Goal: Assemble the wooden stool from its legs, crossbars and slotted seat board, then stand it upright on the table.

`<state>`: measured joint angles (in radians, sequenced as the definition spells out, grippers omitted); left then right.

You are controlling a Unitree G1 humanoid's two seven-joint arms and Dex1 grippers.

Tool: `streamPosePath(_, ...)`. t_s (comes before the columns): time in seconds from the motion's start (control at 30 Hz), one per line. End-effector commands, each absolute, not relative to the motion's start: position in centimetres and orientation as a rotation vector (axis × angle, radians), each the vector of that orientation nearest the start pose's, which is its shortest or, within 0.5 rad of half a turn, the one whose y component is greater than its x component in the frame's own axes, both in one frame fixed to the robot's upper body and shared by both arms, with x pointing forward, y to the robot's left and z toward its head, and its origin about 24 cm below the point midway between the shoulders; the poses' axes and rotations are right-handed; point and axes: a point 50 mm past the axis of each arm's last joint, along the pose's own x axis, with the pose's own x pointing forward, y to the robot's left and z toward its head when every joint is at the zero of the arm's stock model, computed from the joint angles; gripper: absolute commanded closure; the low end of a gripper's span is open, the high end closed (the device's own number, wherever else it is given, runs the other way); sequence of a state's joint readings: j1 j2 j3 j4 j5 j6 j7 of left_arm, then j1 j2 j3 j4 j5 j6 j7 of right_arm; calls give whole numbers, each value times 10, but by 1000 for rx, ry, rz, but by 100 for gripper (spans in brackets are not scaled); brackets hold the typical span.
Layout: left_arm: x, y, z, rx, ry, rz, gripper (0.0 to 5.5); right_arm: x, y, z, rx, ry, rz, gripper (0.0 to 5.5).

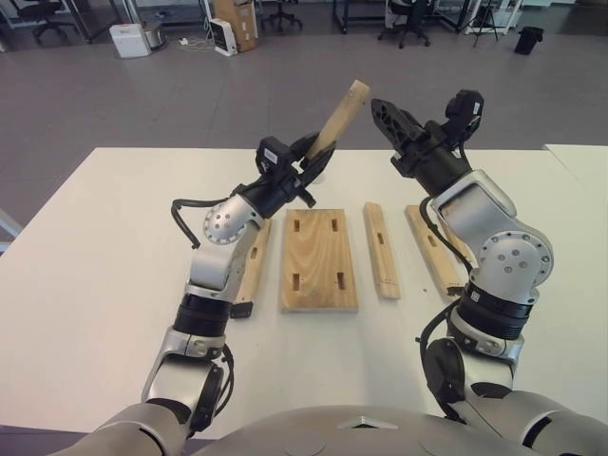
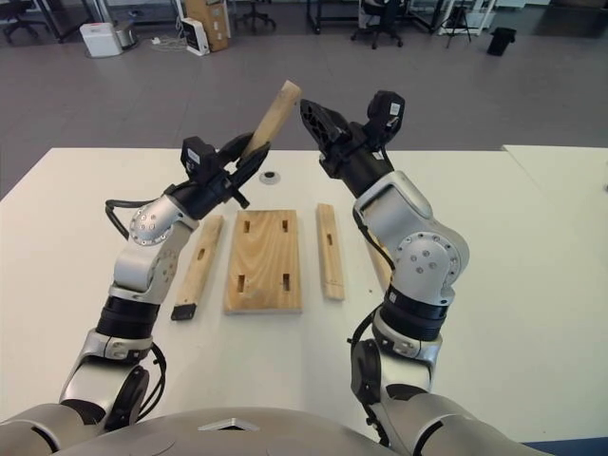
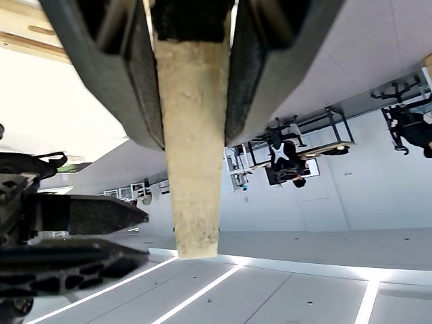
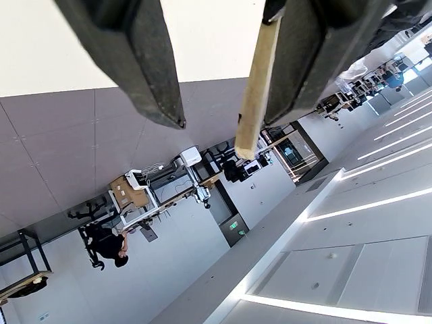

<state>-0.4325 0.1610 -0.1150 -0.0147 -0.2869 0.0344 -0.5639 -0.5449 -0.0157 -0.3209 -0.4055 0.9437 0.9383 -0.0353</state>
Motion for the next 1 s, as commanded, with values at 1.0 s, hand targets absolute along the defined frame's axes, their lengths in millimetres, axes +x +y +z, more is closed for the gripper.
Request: streamPosePath(1.0, 287, 158, 96, -36, -122, -564, 331, 291, -142, 154, 267, 35, 204, 508)
